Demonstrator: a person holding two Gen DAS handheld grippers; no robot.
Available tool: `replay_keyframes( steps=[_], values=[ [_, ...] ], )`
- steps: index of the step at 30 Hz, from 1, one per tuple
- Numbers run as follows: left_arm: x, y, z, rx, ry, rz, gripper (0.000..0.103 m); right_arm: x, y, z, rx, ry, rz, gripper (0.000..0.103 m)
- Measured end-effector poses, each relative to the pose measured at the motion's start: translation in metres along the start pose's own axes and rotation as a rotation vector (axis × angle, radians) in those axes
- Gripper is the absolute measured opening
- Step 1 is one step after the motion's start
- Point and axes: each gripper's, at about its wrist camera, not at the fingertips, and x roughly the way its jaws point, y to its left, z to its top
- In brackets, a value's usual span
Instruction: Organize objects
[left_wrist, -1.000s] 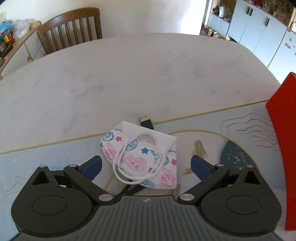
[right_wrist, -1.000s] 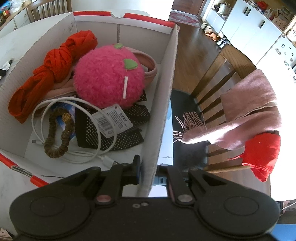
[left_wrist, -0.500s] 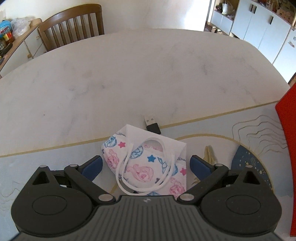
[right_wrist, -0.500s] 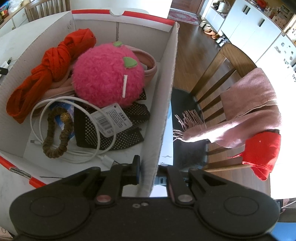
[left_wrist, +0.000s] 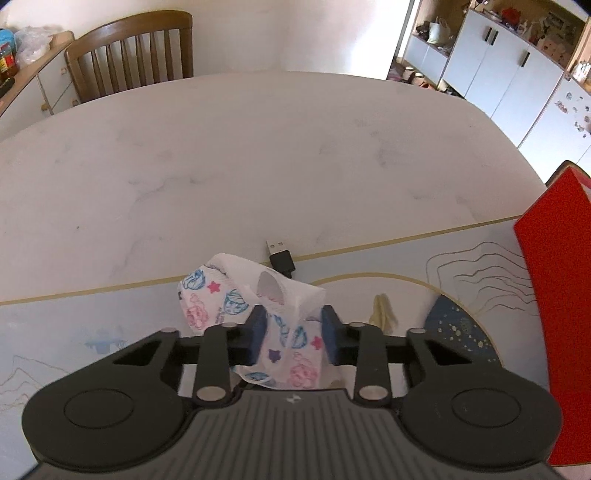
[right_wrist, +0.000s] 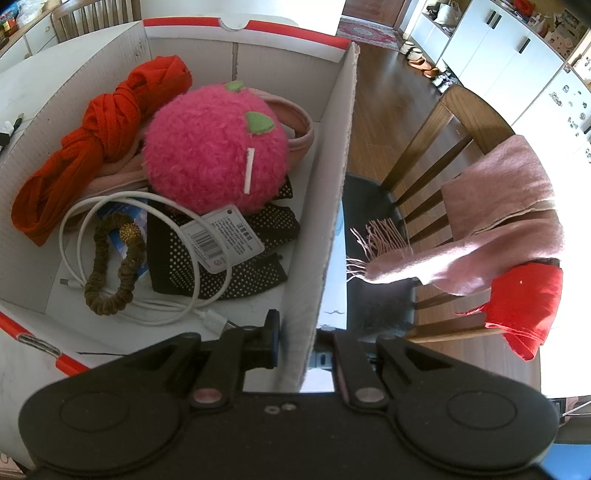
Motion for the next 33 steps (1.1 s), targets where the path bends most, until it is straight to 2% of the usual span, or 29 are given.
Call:
replay_keyframes(
  steps=[6, 9, 14, 19, 27, 33],
  values=[
    [-0.015, 0.002, -0.002, -0.005, -0.019, -0.025, 0.010, 0.001, 0.002, 0.000, -0.001, -0.003, 0.001, 0.009],
    [-0.026, 0.002, -0.004, 0.008, -0.039, -0.016, 0.007, 0.001, 0.002, 0.000, -0.005, -0.004, 0.000, 0.009],
    [-0.050, 0.001, -0.007, -0.003, -0.076, -0.038, 0.006, 0.003, 0.005, 0.004, -0.013, -0.007, -0.002, 0.008],
    [-0.078, -0.015, -0.013, 0.027, -0.111, -0.074, 0.006, 0.003, 0.004, 0.004, -0.013, -0.011, 0.001, 0.008],
    [-0.132, -0.062, -0.007, 0.122, -0.239, -0.149, 0.006, 0.003, 0.004, 0.004, -0.017, -0.015, 0.010, 0.008],
    [-0.153, -0.120, -0.005, 0.271, -0.266, -0.231, 0.006, 0.004, 0.004, 0.005, -0.024, -0.020, 0.014, 0.008]
  ],
)
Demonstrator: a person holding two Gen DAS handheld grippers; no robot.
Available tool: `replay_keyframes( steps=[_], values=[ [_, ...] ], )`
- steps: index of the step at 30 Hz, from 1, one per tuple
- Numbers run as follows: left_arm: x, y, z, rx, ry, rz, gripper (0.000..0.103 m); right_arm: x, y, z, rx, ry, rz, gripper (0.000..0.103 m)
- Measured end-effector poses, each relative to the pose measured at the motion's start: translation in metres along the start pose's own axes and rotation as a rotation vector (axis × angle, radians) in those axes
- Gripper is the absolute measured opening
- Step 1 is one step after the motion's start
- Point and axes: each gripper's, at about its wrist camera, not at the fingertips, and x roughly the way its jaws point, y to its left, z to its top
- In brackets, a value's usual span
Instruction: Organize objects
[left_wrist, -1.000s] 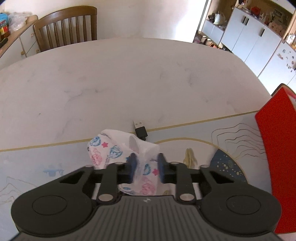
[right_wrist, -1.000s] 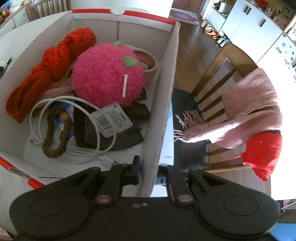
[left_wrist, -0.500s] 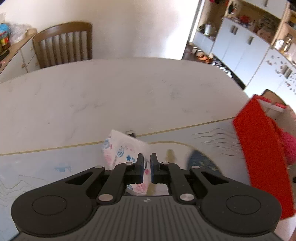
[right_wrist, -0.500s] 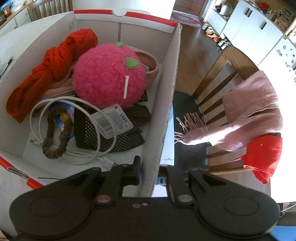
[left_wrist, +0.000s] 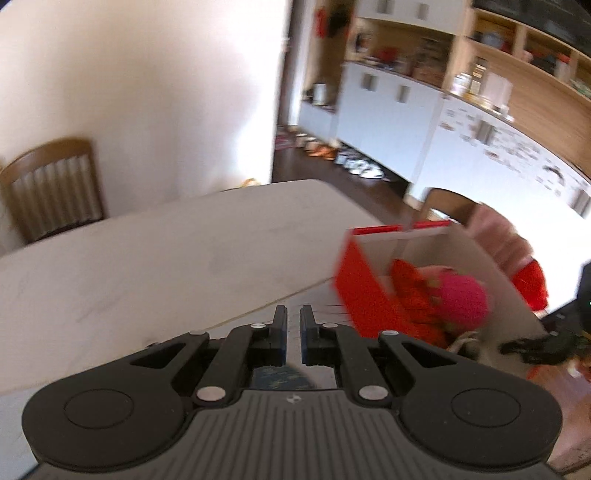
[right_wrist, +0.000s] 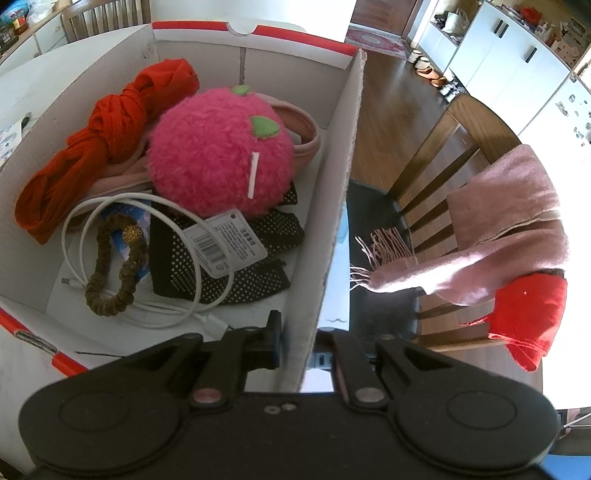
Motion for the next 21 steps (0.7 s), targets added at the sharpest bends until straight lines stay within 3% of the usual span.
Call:
replay_keyframes(
  steps=[14, 21],
  values=[
    [0.005, -0.130, 0.004, 0.233, -0.003, -0.272, 0.006, 0.001, -0.001, -0.002, -0.006, -0.024, 0.011, 0.007],
    [0.013, -0.141, -0.007, 0.225, 0.022, -0.247, 0.006, 0.001, -0.002, -0.002, -0.007, -0.026, 0.019, 0.007]
  ],
)
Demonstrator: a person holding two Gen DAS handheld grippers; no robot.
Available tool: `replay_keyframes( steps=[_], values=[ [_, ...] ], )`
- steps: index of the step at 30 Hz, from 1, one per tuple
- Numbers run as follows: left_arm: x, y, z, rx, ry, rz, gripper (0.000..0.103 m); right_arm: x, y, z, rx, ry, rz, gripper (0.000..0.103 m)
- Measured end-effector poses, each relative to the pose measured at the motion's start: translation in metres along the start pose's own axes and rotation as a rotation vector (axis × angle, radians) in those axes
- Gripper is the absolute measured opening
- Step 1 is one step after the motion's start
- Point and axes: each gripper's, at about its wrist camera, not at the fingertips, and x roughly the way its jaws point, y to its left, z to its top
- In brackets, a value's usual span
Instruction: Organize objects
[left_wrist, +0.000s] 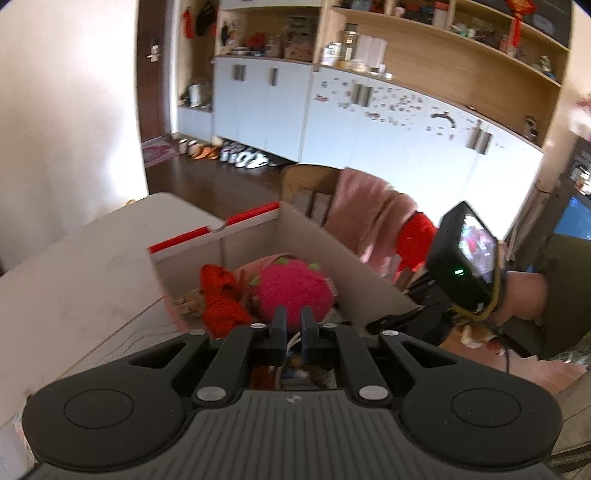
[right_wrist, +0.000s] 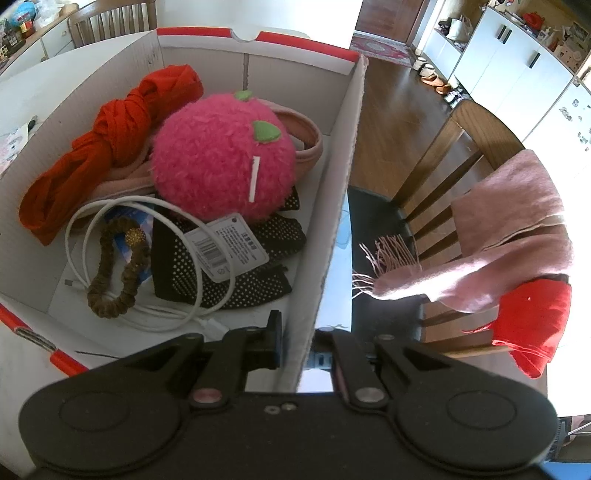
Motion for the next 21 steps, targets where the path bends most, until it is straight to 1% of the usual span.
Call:
replay_keyframes(
  steps=[4, 8, 11, 12, 13, 14, 15, 16, 17, 18, 19, 21],
  values=[
    [-0.013, 0.036, -0.017, -0.106, 0.013, 0.061, 0.006, 0.001, 0.001, 0.001, -0.007, 0.004, -0.004, 0.007],
    [-0.024, 0.078, -0.040, -0.189, 0.045, 0.175, 0.008, 0.001, 0.001, 0.001, -0.005, 0.006, -0.006, 0.007],
    [-0.032, 0.114, -0.057, -0.274, 0.066, 0.245, 0.014, 0.000, 0.001, 0.001, -0.006, 0.009, -0.010, 0.007],
    [-0.033, 0.124, -0.061, -0.296, 0.072, 0.262, 0.021, 0.000, 0.001, 0.001, -0.006, 0.011, -0.011, 0.007],
    [-0.034, 0.135, -0.066, -0.321, 0.079, 0.285, 0.034, 0.000, 0.001, 0.001, -0.007, 0.012, -0.012, 0.007],
    [-0.035, 0.146, -0.071, -0.340, 0.085, 0.308, 0.042, 0.001, 0.001, 0.001, -0.007, 0.014, -0.013, 0.007],
    [-0.036, 0.155, -0.075, -0.349, 0.087, 0.331, 0.065, 0.001, 0.001, 0.001, -0.007, 0.016, -0.015, 0.007],
    [-0.037, 0.164, -0.079, -0.359, 0.084, 0.365, 0.079, 0.001, 0.001, 0.001, -0.008, 0.018, -0.016, 0.007],
    [-0.038, 0.172, -0.082, -0.370, 0.084, 0.386, 0.080, 0.001, 0.001, 0.001, -0.008, 0.018, -0.016, 0.007],
    [-0.036, 0.180, -0.086, -0.376, 0.092, 0.388, 0.080, 0.001, 0.001, 0.001, -0.008, 0.019, -0.018, 0.008],
    [-0.035, 0.189, -0.089, -0.381, 0.106, 0.390, 0.080, 0.001, 0.001, 0.001, -0.007, 0.021, -0.020, 0.008],
    [-0.025, 0.203, -0.095, -0.384, 0.141, 0.415, 0.080, 0.002, 0.001, 0.001, -0.007, 0.025, -0.023, 0.008]
  ],
)
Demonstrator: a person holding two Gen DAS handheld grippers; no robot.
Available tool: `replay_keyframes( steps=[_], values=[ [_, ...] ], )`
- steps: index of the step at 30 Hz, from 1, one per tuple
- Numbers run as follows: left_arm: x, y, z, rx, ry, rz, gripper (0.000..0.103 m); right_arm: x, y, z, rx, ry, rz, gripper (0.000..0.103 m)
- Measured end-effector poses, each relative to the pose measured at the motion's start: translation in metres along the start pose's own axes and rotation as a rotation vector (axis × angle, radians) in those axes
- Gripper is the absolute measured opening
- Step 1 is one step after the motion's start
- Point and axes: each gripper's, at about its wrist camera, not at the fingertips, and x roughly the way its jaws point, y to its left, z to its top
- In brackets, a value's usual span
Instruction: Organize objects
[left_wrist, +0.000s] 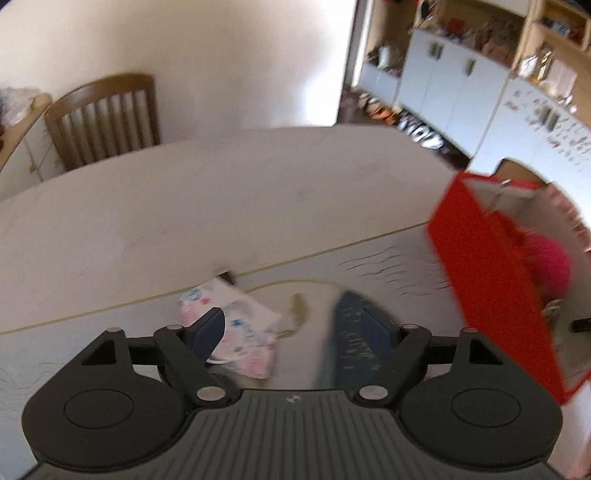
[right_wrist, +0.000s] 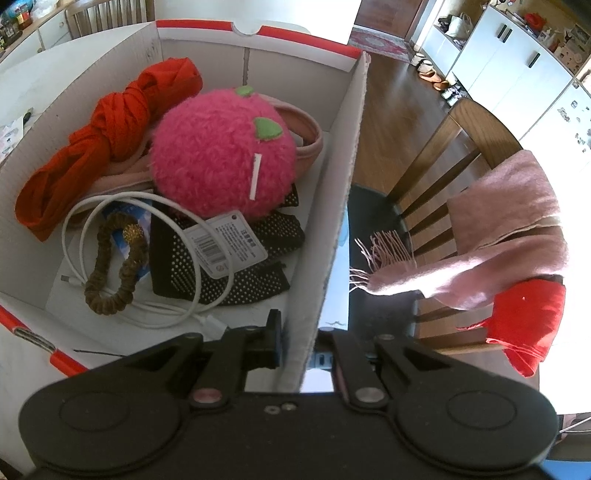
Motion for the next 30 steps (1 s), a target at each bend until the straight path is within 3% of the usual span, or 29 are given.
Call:
replay_keyframes(
  steps=[3, 11, 18, 20, 25, 29, 30],
  values=[
    [0.024, 0.013, 0.000, -0.010, 0.033, 0.057, 0.080, 0.001, 0.000, 0.000, 0.000, 0.006, -0.004, 0.008],
    [0.075, 0.046, -0.003, -0.084, 0.119, 0.109, 0.080, 0.002, 0.001, 0.002, 0.004, 0.020, -0.015, 0.009],
    [0.087, 0.052, -0.004, -0.092, 0.139, 0.097, 0.080, 0.003, 0.002, 0.003, 0.008, 0.027, -0.017, 0.009],
    [0.088, 0.051, -0.003, -0.086, 0.134, 0.094, 0.076, 0.004, 0.002, 0.003, 0.009, 0.028, -0.018, 0.009],
    [0.089, 0.046, -0.002, -0.076, 0.121, 0.093, 0.042, 0.004, 0.002, 0.003, 0.010, 0.028, -0.017, 0.009],
    [0.084, 0.042, -0.001, -0.059, 0.103, 0.107, 0.025, 0.004, 0.002, 0.003, 0.008, 0.027, -0.017, 0.009],
    [0.082, 0.041, 0.000, -0.051, 0.100, 0.114, 0.015, 0.004, 0.002, 0.003, 0.008, 0.027, -0.016, 0.009]
  ],
)
